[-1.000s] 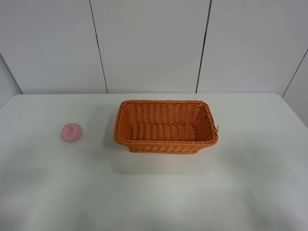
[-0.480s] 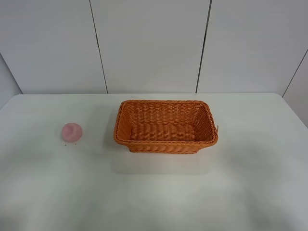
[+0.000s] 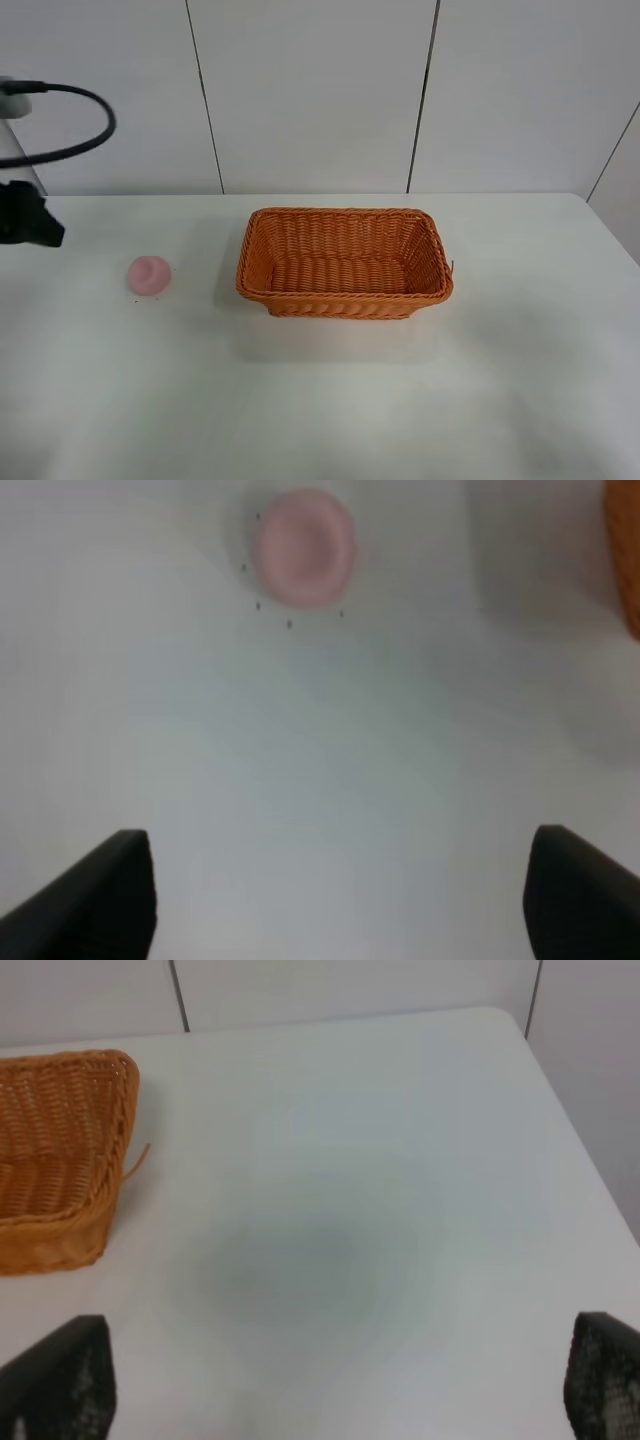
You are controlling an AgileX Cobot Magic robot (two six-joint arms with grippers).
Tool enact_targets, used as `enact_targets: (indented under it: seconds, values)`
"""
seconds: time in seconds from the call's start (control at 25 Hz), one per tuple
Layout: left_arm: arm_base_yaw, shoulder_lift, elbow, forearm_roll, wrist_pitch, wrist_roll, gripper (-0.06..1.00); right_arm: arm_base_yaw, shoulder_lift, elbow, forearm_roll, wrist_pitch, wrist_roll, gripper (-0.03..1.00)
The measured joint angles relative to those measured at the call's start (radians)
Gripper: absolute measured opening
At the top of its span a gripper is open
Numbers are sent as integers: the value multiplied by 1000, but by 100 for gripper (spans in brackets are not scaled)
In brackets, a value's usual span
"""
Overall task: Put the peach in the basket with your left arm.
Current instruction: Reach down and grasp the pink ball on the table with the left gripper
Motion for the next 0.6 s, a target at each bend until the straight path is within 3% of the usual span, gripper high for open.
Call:
enact_targets:
  seconds: [0.32, 0.6]
  values:
    - [0, 577, -358, 0, -68, 0, 85, 0, 0, 0, 0, 0, 0, 69]
    - [0, 909, -601, 0, -68, 1, 85, 0, 0, 0, 0, 0, 0, 69]
